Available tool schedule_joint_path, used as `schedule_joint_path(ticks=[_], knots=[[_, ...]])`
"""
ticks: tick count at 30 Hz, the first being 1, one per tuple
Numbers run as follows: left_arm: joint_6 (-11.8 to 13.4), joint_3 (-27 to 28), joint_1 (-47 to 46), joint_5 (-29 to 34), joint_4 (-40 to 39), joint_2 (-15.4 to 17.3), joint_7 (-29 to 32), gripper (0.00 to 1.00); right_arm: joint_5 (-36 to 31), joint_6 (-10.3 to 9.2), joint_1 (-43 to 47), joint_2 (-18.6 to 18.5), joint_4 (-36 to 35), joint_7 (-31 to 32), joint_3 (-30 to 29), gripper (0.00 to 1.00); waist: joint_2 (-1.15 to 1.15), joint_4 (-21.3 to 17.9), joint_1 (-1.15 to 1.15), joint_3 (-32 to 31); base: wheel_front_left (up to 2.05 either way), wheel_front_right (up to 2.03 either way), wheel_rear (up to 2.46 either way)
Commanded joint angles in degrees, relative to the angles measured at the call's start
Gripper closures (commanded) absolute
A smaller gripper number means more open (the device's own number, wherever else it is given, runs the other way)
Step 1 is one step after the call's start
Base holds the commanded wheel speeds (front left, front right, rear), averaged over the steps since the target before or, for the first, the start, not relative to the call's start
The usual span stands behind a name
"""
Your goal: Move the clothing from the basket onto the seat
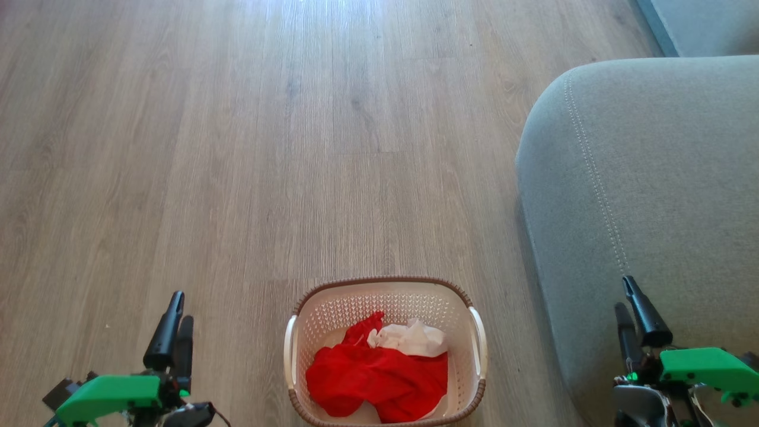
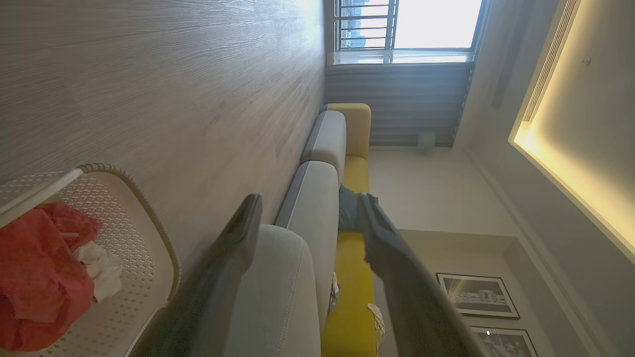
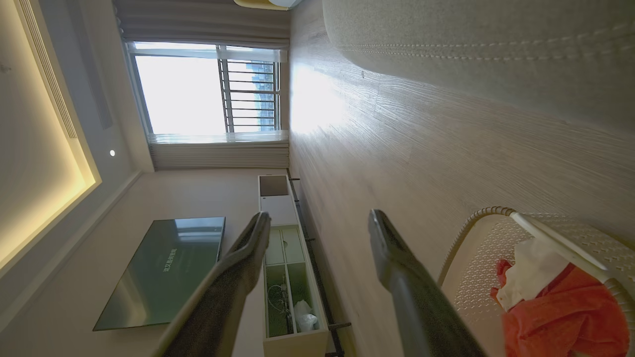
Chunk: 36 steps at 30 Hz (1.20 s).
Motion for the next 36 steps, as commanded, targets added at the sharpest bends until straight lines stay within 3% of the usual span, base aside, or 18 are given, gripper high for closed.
schedule_joint_path(ticks=[1,14,36], knots=[[-0.1,0.6,-2.9,0.7,-2.3,0.4,-0.6,0.00,-1.2,0.00,-2.4,-0.4,-2.2,-0.8,-0.1,0.00,0.00,0.0,0.00,0.0,0.00,0.00,0.00],[-0.1,3.5,-4.0,5.7,-4.1,0.4,-3.0,0.00,-8.7,0.00,-3.7,-0.4,-4.2,-3.2,-1.2,0.00,0.00,0.0,0.00,0.1,0.00,0.00,0.00],[0.6,5.9,-5.6,19.4,-11.8,0.6,-6.5,0.00,-31.2,0.00,-5.5,-0.5,-10.9,-6.8,2.9,0.00,0.00,0.2,0.00,0.3,0.00,0.00,0.00]])
